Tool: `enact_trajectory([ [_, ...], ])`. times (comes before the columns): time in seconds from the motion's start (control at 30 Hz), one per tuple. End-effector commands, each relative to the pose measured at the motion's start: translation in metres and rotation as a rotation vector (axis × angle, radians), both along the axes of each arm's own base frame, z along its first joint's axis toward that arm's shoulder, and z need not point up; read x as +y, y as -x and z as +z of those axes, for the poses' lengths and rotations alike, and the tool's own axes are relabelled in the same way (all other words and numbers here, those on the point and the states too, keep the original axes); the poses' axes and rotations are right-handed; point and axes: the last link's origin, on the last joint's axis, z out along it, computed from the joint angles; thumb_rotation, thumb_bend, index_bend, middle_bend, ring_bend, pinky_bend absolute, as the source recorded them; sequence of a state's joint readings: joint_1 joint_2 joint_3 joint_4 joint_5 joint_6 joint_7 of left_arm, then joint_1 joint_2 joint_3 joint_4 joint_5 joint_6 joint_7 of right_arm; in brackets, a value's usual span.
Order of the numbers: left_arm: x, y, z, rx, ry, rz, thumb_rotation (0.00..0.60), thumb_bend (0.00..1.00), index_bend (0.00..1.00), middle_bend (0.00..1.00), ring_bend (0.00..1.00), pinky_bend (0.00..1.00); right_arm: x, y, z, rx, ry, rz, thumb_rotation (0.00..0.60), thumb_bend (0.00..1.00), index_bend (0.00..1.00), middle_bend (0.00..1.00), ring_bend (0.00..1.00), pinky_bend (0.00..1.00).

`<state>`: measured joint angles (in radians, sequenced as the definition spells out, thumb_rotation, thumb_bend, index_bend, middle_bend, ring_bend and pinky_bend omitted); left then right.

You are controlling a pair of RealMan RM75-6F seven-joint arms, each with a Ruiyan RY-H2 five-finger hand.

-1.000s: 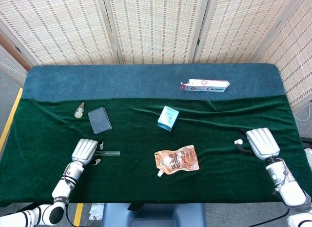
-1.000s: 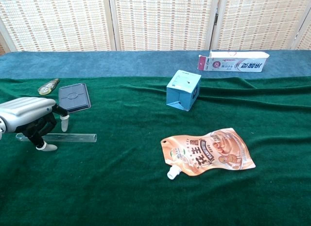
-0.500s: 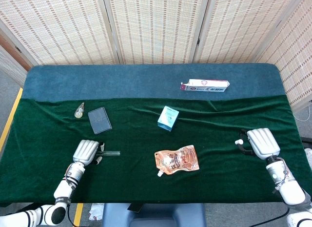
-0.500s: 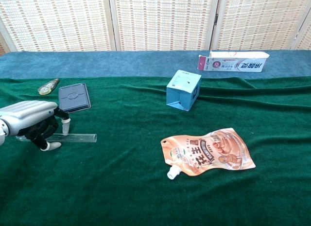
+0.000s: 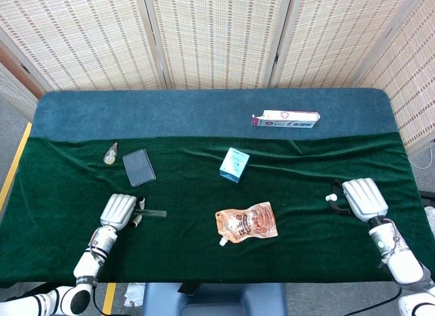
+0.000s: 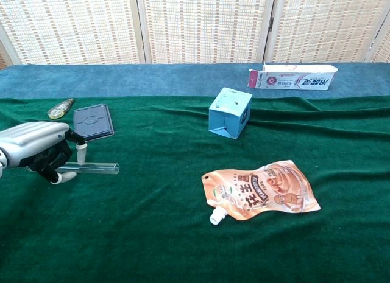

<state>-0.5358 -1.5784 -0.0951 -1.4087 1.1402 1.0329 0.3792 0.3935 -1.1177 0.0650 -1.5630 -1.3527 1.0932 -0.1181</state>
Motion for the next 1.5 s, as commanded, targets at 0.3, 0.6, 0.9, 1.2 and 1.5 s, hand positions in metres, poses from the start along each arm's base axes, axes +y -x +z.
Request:
enact_trajectory([
  [0.3, -0.004, -0.008, 0.015, -0.117, -0.034, -0.041, 0.600, 0.50, 0.74, 0.91, 0.83, 0.80, 0.001, -0.033, -0.001, -0.086, -0.009, 0.106, 0.480, 0.75, 0.70, 0.97, 1.00, 0.97],
  [0.6, -0.003, -0.039, 0.034, -0.234, -0.003, -0.081, 0.600, 0.52, 0.76, 0.93, 0.85, 0.80, -0.004, -0.099, -0.019, -0.180, -0.100, 0.291, 0.478, 0.75, 0.71, 0.97, 1.00, 0.97],
  [0.9, -0.001, -0.073, 0.043, -0.343, 0.058, -0.086, 0.600, 0.53, 0.77, 0.93, 0.85, 0.80, -0.006, -0.164, -0.046, -0.228, -0.184, 0.462, 0.482, 0.75, 0.71, 0.97, 1.00, 0.97],
  [1.2, -0.001, -0.101, 0.040, -0.450, 0.139, -0.050, 0.600, 0.55, 0.77, 0.93, 0.85, 0.80, -0.003, -0.209, -0.063, -0.262, -0.203, 0.562, 0.480, 0.75, 0.72, 0.97, 1.00, 0.97],
  [1.5, -0.005, -0.113, 0.033, -0.532, 0.190, -0.024, 0.600, 0.55, 0.77, 0.93, 0.85, 0.80, -0.003, -0.227, -0.071, -0.280, -0.195, 0.605, 0.481, 0.75, 0.72, 0.97, 1.00, 0.97],
])
